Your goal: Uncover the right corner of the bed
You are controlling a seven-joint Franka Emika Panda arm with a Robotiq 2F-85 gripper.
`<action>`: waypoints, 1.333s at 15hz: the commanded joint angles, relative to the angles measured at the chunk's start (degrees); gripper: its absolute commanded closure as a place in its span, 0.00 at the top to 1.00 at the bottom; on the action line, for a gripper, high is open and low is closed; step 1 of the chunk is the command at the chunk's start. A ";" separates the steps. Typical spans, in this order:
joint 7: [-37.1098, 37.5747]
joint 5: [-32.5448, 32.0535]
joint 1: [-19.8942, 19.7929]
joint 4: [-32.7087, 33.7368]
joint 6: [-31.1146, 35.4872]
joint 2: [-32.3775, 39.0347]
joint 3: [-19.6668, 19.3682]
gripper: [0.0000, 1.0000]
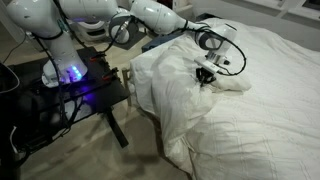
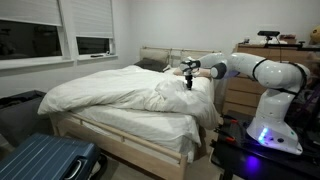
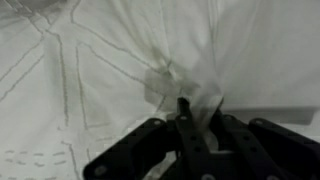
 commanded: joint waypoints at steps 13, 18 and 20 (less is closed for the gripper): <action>25.31 -5.96 6.60 -2.88 -23.22 -8.02 -6.42 0.01; 20.80 -8.71 6.65 -1.33 -28.43 -8.58 -7.61 0.01; 17.90 -8.83 6.13 4.29 -31.17 -6.04 -6.66 0.01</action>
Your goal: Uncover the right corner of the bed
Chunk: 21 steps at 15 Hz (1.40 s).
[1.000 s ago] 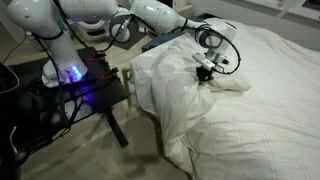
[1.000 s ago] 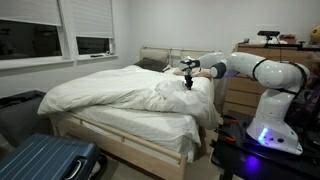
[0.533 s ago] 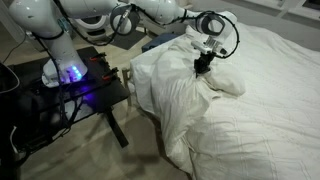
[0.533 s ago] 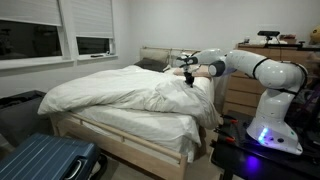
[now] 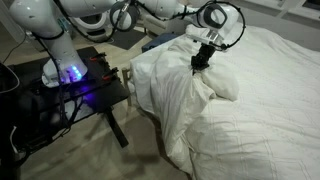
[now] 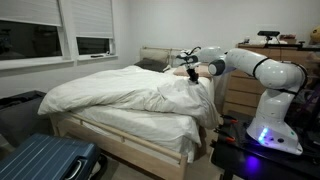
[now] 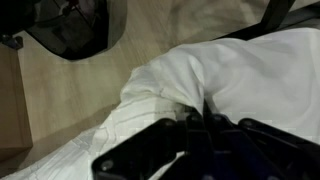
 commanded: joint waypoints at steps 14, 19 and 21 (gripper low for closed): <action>-5.16 -1.33 2.69 2.27 -5.48 1.17 0.68 0.04; -5.45 -1.67 2.79 2.20 -5.55 1.20 0.43 0.01; -8.09 -2.72 3.05 2.16 -4.81 0.72 -0.01 0.01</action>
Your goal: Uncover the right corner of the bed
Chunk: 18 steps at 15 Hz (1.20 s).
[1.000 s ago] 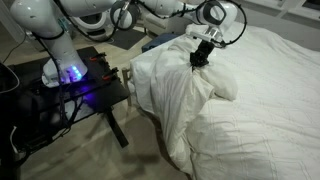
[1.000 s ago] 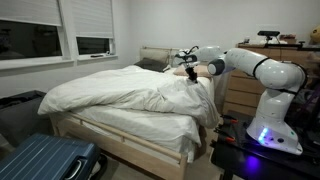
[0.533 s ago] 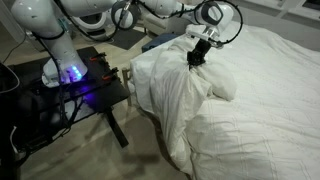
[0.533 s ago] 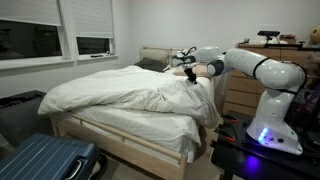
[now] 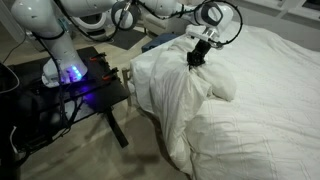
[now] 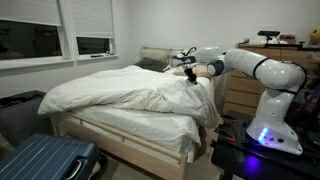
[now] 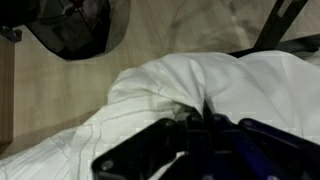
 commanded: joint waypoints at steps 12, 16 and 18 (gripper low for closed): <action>-33.34 -5.03 -2.00 -1.13 14.70 -4.45 0.41 0.01; -35.61 -2.60 -4.10 -0.72 18.77 -4.88 1.65 0.01; -37.33 -1.43 -5.25 -0.44 21.89 -4.82 2.22 0.01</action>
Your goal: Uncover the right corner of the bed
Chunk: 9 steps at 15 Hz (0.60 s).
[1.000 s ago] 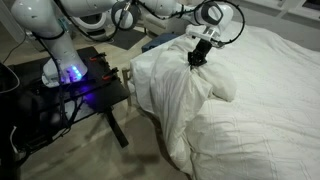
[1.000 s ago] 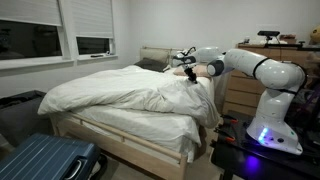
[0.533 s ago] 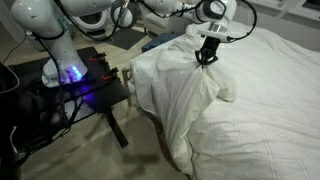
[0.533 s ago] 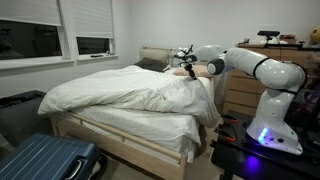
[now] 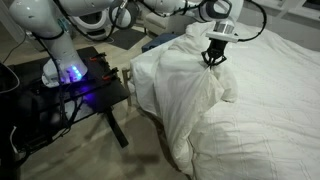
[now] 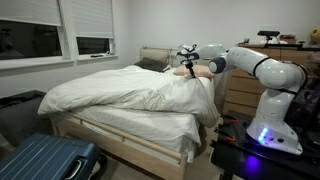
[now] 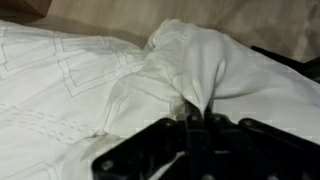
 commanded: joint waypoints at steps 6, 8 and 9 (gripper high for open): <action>-5.97 5.46 -3.77 -0.98 7.44 -3.37 3.78 0.01; -5.90 6.02 -4.02 -0.89 7.82 -3.59 4.15 0.01; -6.04 6.10 -4.09 -0.87 8.02 -3.70 4.25 0.01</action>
